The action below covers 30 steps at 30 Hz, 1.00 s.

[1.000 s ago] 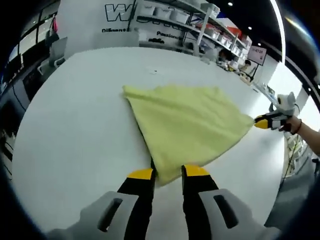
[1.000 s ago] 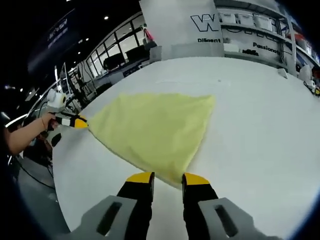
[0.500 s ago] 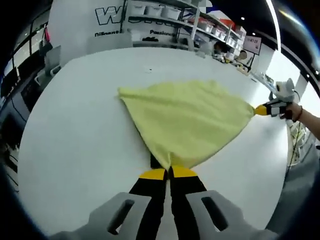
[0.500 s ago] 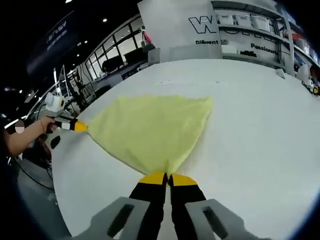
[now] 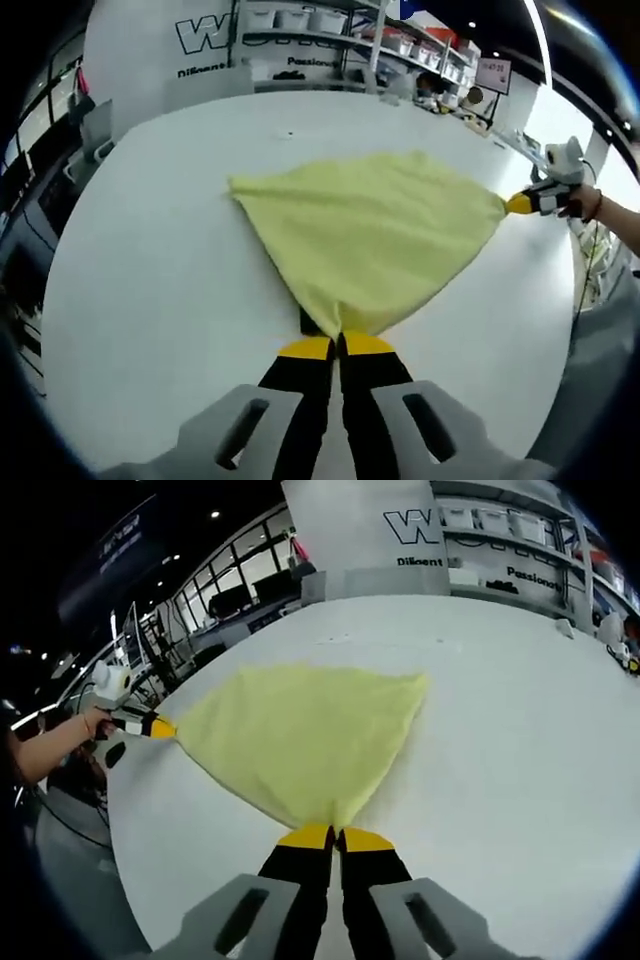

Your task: Fold the garment on the visible template until the final outline fits inside the template.

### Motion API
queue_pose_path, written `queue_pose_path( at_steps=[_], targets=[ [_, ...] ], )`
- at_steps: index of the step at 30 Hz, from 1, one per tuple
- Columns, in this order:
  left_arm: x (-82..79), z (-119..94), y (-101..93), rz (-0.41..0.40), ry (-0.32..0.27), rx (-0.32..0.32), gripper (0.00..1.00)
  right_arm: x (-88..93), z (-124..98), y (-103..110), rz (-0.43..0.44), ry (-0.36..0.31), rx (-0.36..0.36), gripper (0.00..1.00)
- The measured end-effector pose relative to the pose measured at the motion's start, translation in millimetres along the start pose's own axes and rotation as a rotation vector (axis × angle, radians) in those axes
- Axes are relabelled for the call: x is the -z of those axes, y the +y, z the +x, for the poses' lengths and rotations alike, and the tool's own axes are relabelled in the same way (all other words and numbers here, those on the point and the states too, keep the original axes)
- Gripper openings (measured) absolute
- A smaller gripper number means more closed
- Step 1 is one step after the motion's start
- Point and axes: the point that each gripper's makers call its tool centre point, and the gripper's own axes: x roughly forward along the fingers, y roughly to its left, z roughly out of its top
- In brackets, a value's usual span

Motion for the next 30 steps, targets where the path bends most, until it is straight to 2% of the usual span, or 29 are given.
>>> queue_pose_path(
  at_steps=[4, 30],
  targets=[
    [7.1, -4.9, -1.8, 0.013, 0.005, 0.004, 0.06, 4.9, -3.4, 4.7, -0.007, 0.007, -0.004, 0.0],
    [42.8, -27.8, -19.6, -0.043, 0.005, 0.017, 0.06, 38.5, -27.5, 25.4, -0.022, 0.04, -0.024, 0.0]
  ],
)
